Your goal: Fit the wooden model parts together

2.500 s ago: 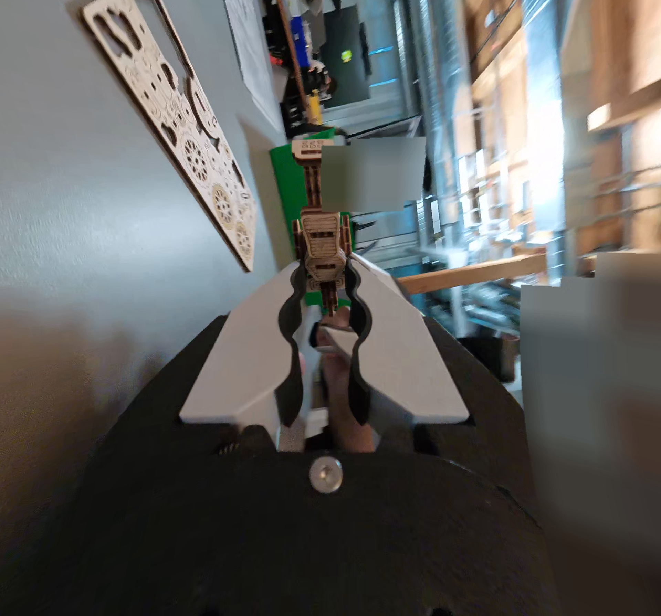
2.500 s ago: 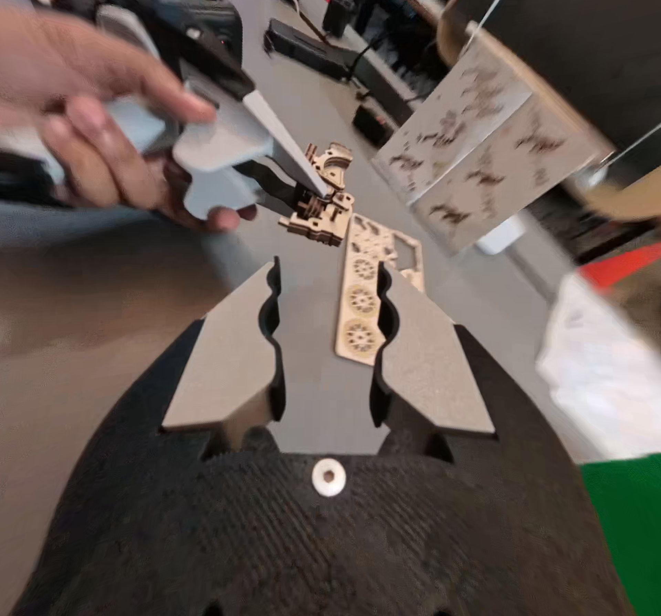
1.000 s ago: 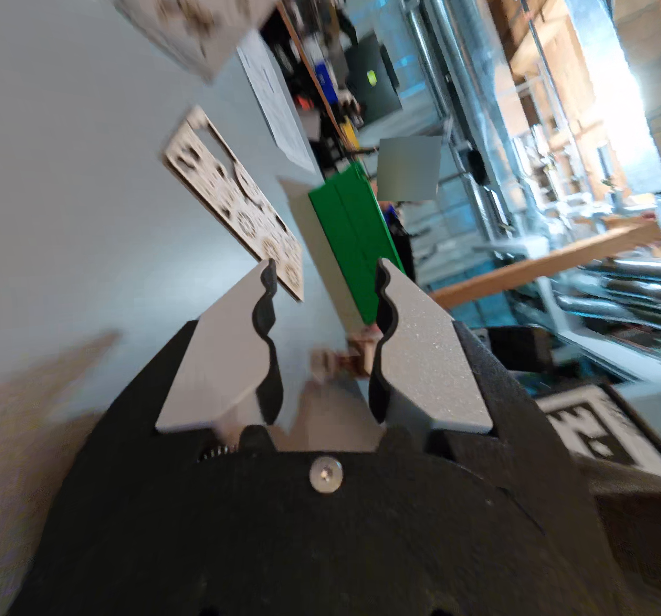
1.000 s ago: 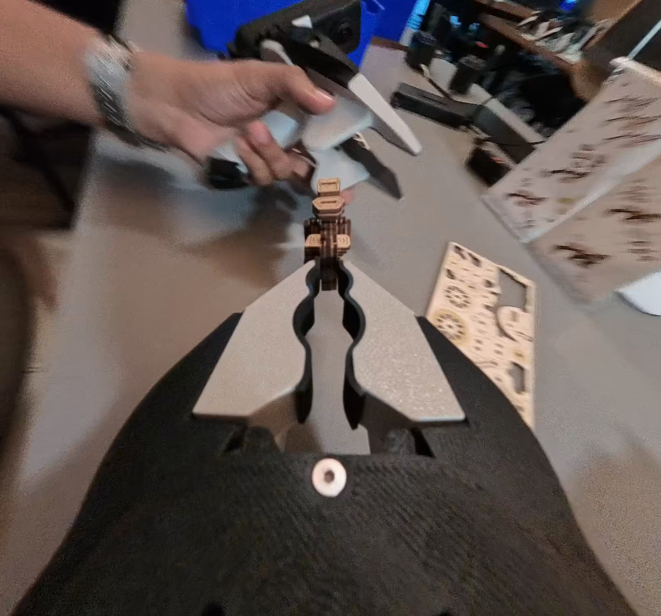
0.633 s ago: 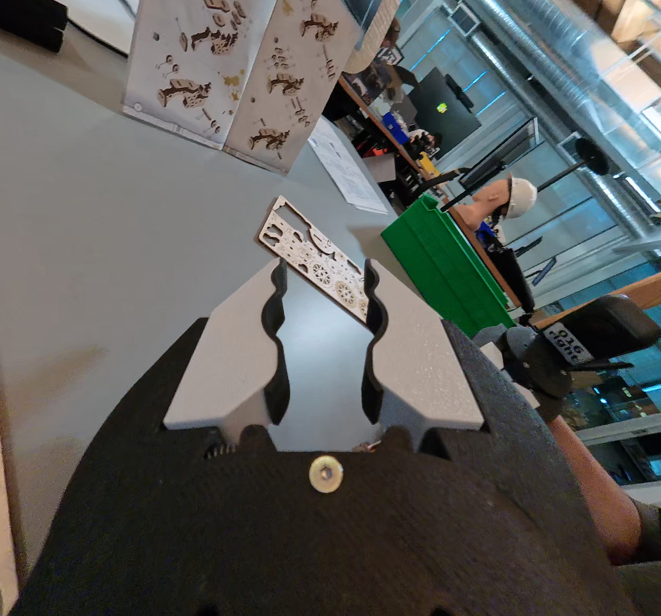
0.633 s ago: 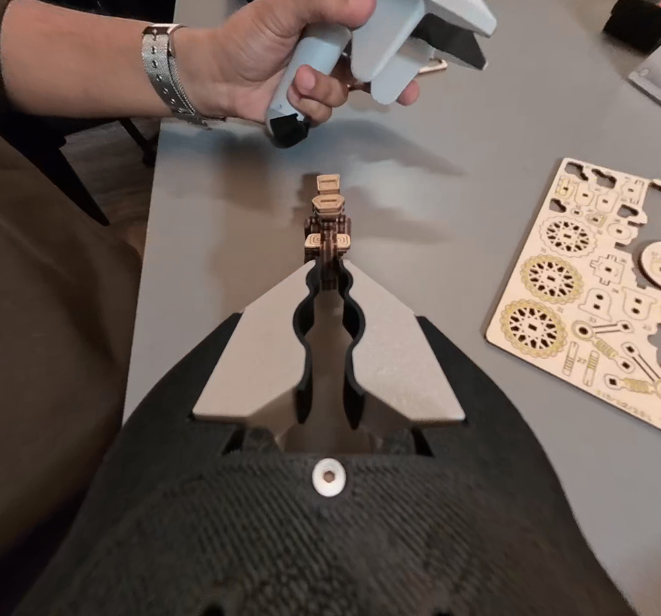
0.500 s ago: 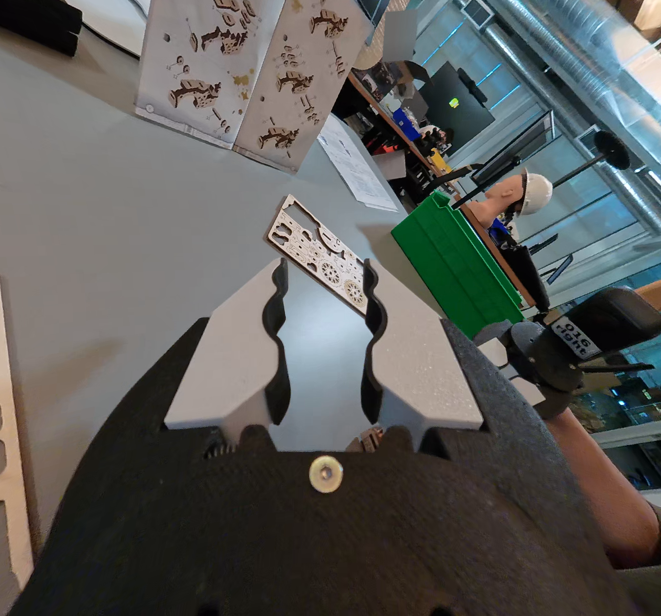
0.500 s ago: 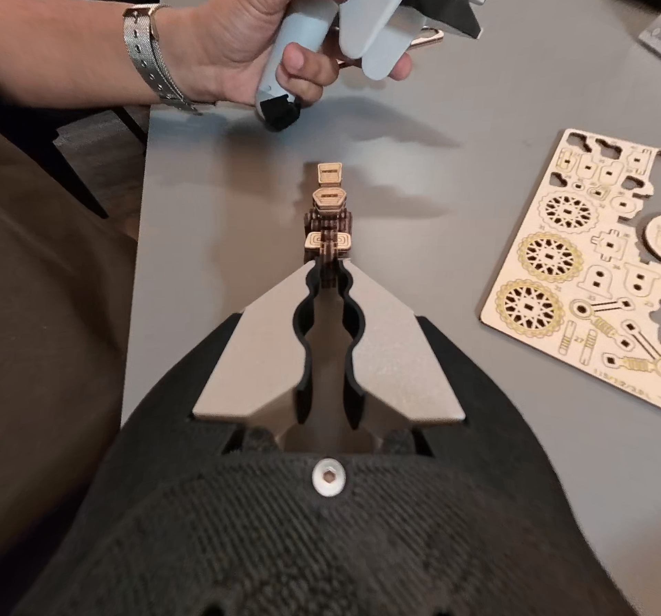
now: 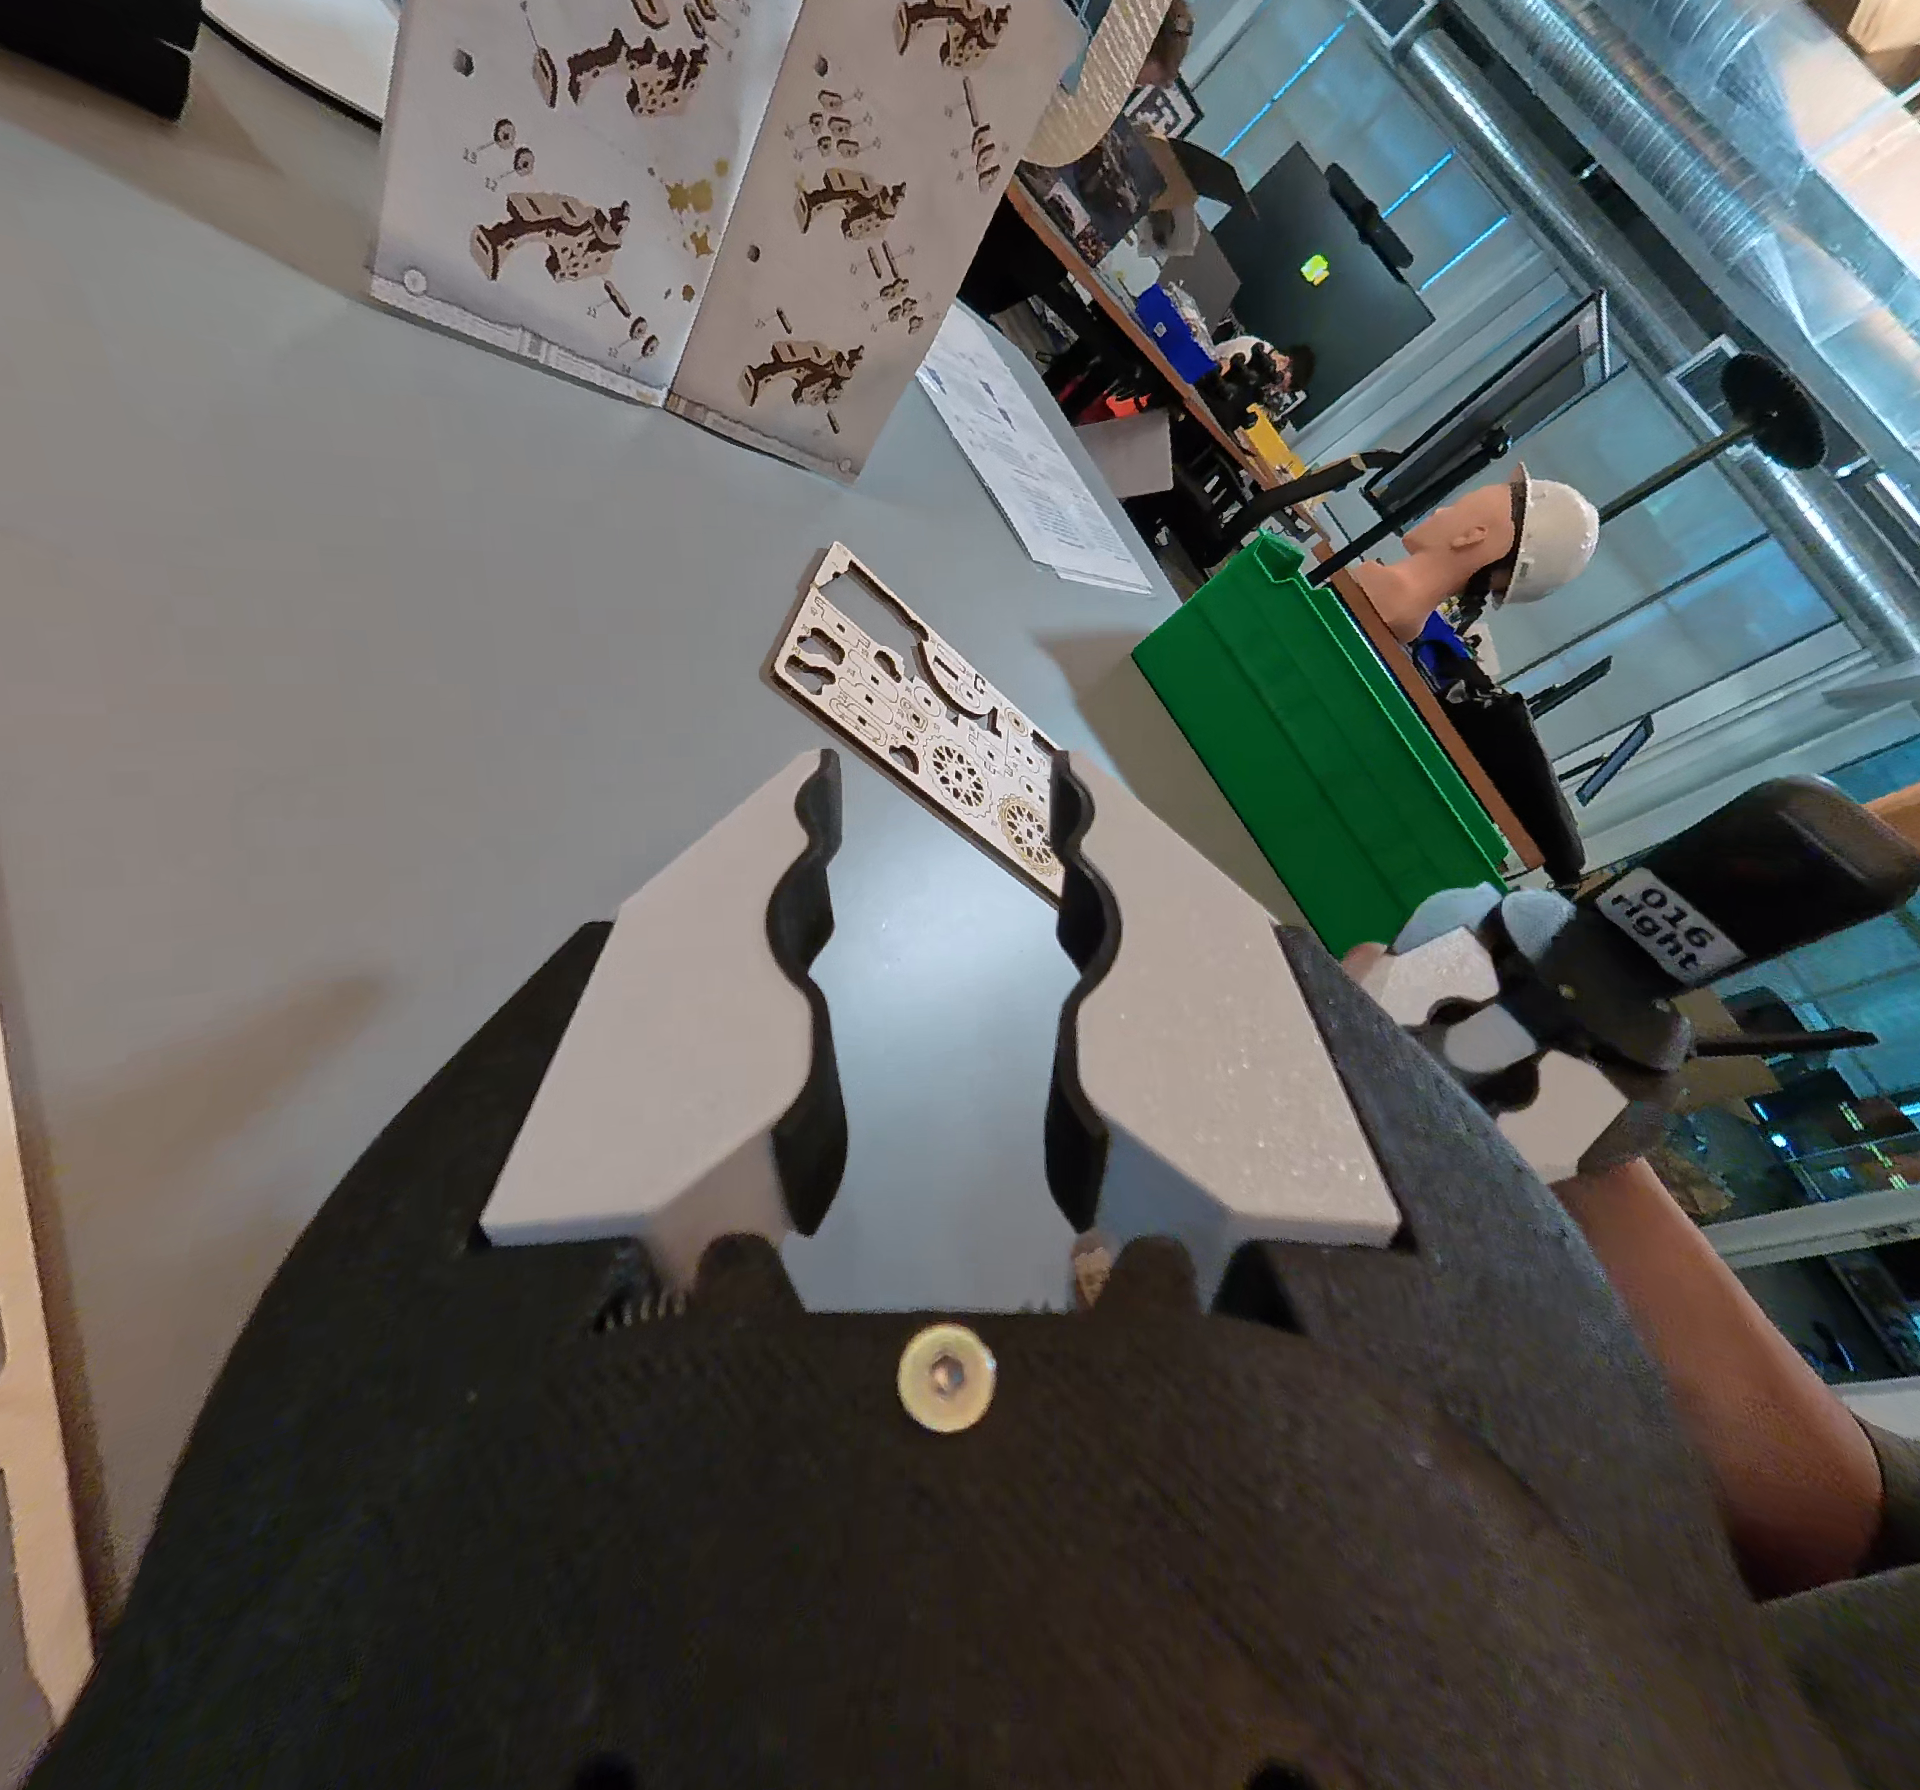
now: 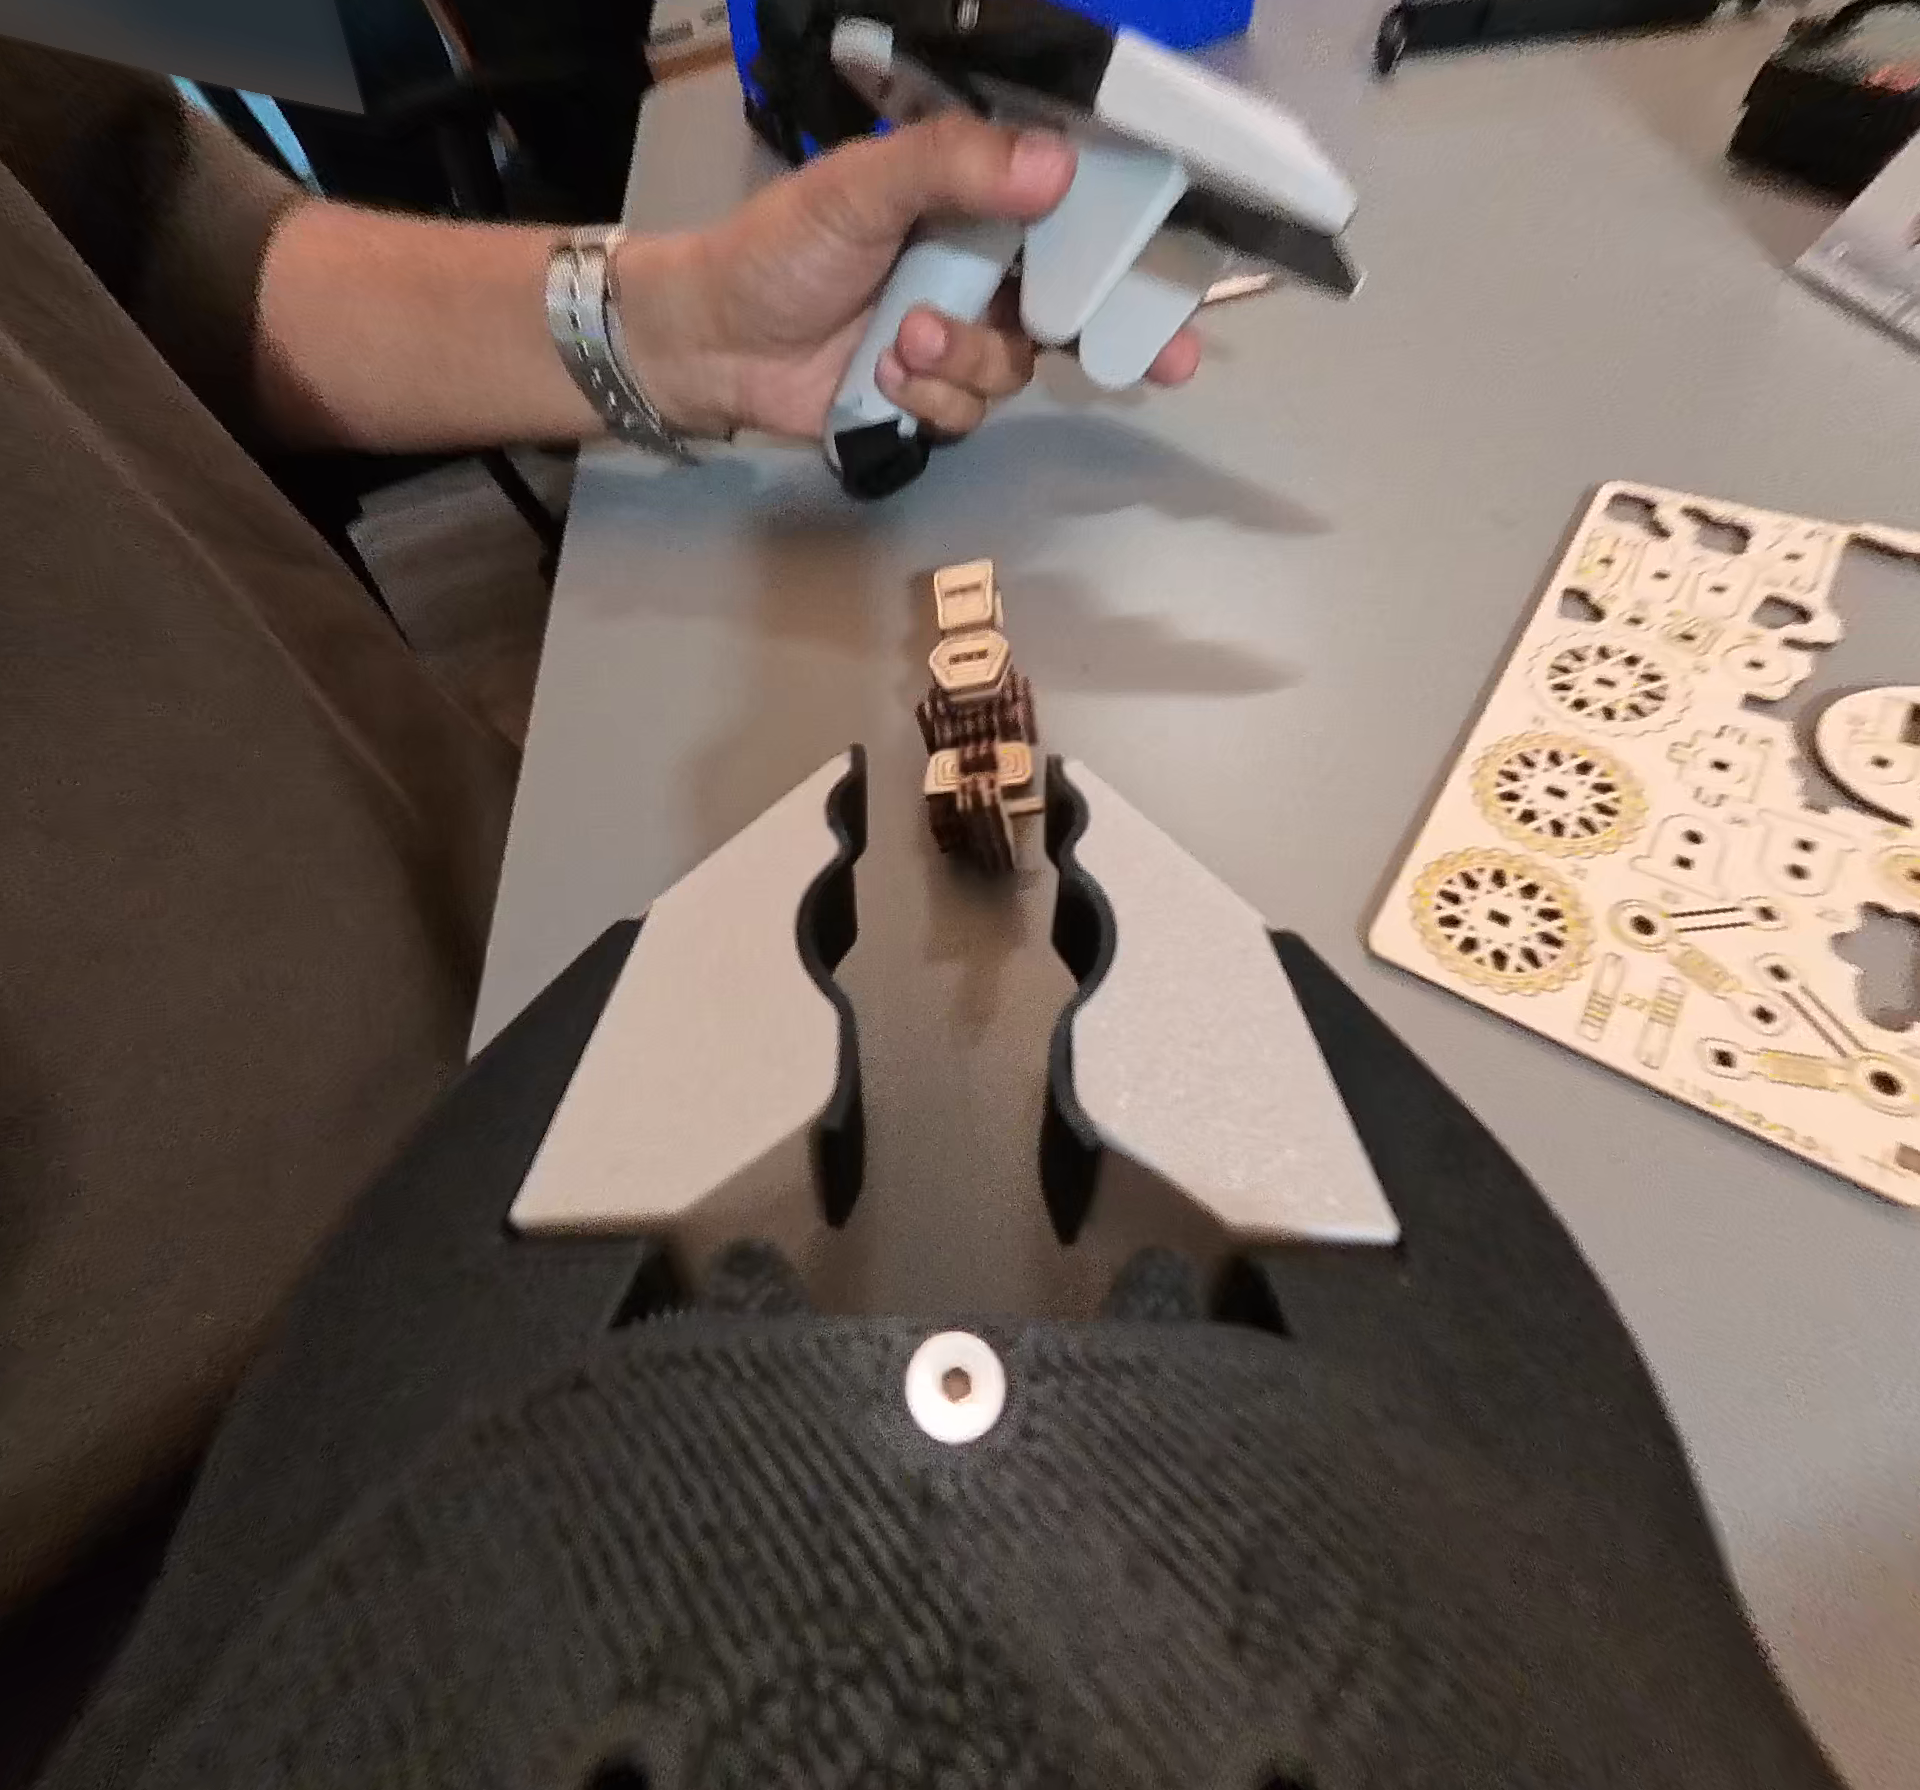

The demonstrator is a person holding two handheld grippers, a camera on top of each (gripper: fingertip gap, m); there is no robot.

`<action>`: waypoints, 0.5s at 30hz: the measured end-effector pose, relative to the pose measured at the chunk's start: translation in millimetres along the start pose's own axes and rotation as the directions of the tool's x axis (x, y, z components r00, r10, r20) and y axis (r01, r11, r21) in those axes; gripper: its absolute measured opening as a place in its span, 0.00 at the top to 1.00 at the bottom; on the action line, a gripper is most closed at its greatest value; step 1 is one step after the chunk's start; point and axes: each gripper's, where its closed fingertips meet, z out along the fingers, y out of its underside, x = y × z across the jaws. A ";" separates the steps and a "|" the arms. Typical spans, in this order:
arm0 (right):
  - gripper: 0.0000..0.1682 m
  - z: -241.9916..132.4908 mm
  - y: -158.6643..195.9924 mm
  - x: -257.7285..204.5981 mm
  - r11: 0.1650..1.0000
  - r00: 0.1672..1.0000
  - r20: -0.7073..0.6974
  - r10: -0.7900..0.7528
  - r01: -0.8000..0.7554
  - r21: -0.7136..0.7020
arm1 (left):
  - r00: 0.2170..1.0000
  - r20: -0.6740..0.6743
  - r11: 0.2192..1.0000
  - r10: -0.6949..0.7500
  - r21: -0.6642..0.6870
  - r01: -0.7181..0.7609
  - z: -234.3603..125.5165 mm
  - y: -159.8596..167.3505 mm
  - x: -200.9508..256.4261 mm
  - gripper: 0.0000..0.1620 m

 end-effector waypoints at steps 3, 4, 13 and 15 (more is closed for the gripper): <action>0.78 -15.2 -17.4 4.1 0.992 0.999 0.015 0.035 -0.037 0.123 | 1.000 -0.010 1.000 -0.010 -0.008 0.010 0.8 1.8 1.0 0.76; 0.77 -20.4 -22.5 8.4 0.986 0.999 0.010 0.053 -0.054 0.159 | 1.000 -0.012 1.000 -0.013 -0.012 0.013 1.1 2.4 0.8 0.76; 0.43 -59.8 -15.8 139.3 0.979 0.690 -0.702 0.175 -0.045 0.200 | 0.999 -0.036 0.999 -0.022 -0.035 0.020 4.3 7.7 4.7 0.76; 0.36 -40.9 -11.1 139.2 0.990 0.688 -0.712 0.139 -0.073 0.123 | 0.999 -0.040 0.999 -0.016 -0.044 0.014 5.4 10.0 6.4 0.76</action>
